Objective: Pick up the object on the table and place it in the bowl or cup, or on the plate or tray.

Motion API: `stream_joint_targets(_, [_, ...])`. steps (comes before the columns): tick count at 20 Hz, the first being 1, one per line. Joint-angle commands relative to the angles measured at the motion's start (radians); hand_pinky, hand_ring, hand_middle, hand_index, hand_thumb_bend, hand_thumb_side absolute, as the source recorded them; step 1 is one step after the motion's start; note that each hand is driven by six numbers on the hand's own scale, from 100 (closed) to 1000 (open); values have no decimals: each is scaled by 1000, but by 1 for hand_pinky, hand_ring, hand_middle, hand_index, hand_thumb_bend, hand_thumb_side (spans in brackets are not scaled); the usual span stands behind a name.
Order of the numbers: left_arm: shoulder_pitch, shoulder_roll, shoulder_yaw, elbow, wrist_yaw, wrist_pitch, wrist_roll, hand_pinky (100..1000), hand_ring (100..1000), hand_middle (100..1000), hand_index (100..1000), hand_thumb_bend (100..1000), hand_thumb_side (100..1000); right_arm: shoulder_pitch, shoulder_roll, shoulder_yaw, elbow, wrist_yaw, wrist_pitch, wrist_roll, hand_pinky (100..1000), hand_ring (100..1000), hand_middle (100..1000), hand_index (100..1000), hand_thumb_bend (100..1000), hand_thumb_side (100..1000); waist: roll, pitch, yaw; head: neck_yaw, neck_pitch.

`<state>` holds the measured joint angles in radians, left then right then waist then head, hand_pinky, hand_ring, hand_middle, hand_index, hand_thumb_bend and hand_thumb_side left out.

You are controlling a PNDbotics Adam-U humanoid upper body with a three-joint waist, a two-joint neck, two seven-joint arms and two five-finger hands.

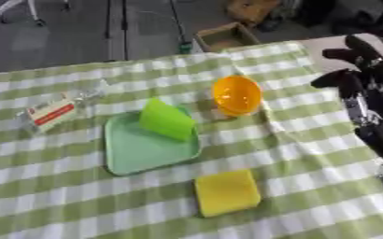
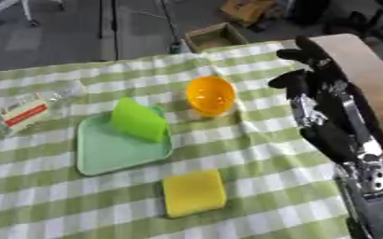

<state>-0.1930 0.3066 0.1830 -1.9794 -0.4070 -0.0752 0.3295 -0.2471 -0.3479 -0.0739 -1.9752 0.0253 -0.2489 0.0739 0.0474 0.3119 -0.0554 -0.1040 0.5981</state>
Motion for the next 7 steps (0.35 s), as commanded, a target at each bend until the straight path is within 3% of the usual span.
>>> stream_joint_targets(1, [-2, 13, 8, -21, -9, -2, -7, 600, 853, 805, 893, 285, 730, -9, -15, -6, -25, 2, 1, 0, 704, 650, 836, 1000, 100, 551, -1, -95, 0, 6, 1])
stream_joint_targets(7, [3, 15, 6, -21, -16, -6, -16, 600, 849, 800, 893, 282, 731, -5, -17, -6, -25, 2, 0, 0, 704, 651, 836, 1000, 100, 545, -6, -103, 3, 7, -13])
